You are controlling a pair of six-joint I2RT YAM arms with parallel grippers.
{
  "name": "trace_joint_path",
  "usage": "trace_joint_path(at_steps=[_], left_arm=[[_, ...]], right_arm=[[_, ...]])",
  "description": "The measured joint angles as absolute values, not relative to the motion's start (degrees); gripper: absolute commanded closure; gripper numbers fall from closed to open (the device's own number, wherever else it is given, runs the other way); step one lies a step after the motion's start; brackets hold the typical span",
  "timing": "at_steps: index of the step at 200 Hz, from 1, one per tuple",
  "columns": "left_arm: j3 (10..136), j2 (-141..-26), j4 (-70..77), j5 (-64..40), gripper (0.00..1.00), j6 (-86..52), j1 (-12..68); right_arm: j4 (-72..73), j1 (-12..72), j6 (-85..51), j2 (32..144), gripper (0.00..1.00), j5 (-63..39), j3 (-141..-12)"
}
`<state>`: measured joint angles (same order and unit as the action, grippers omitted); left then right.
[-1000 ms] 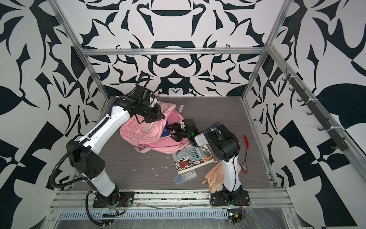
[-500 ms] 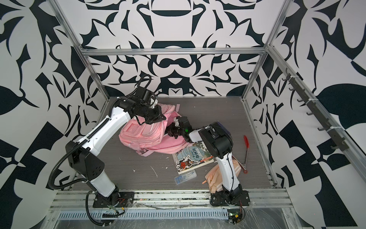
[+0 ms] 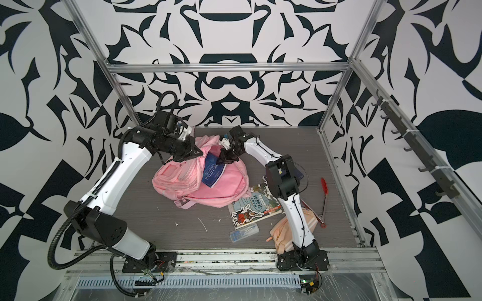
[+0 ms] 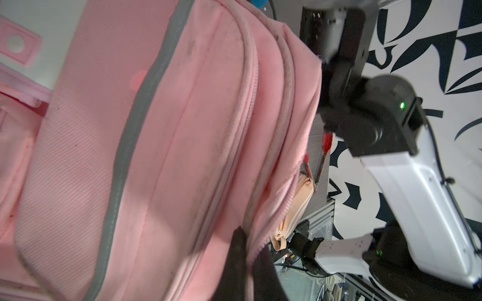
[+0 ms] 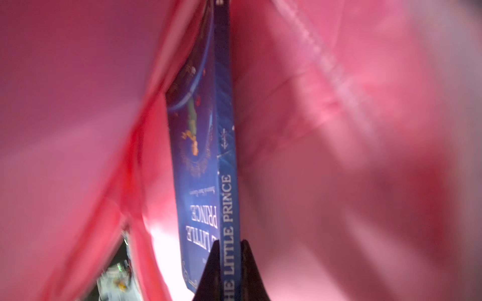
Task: Pack books, pencil case, and school supplies into a backpack
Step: Place the book in the student bag.
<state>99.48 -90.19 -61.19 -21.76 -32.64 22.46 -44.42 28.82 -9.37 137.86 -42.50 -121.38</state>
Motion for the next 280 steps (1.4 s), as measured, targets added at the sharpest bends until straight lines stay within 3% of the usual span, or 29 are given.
trace_joint_path(at_steps=[49, 128, 158, 201, 228, 232, 246, 268, 280], left_arm=[[99.0, -90.2, -63.7, -20.2, 1.0, -29.9, 23.2], [97.9, -90.7, -63.3, -15.7, 1.0, -30.9, 26.1], [97.1, -90.7, -63.4, -15.2, 1.0, -31.1, 26.1], [96.9, -90.7, -63.4, -14.7, 1.0, -31.0, 26.1], [95.8, -90.1, -62.8, -15.0, 1.0, -31.0, 25.9], [95.5, -90.0, -62.7, -15.1, 1.0, -31.0, 25.9], [94.3, -89.4, -61.9, -16.1, 1.0, -31.0, 25.3], [92.4, -88.5, -60.5, -17.9, 1.0, -31.1, 24.1], [91.8, -88.4, -59.7, -18.9, 1.0, -31.1, 23.7]], right_arm=[[-54.5, 29.1, -4.6, 149.1, 1.0, -42.7, -136.9], [-52.5, 34.7, -16.5, 158.1, 1.0, -41.7, -153.0], [-51.5, 36.2, -18.2, 158.5, 1.0, -39.8, -153.5], [-51.0, 36.7, -18.2, 156.5, 0.71, -34.2, -151.5], [-52.1, 36.9, -18.1, 154.0, 0.69, -28.8, -149.9], [-52.2, 36.9, -18.1, 153.6, 0.63, -28.3, -149.5], [-52.6, 36.9, -18.2, 150.5, 0.61, -25.9, -146.1], [-52.4, 36.8, -18.1, 142.5, 0.31, -23.4, -135.7], [-51.7, 36.6, -18.9, 137.7, 0.29, -22.9, -129.9]])
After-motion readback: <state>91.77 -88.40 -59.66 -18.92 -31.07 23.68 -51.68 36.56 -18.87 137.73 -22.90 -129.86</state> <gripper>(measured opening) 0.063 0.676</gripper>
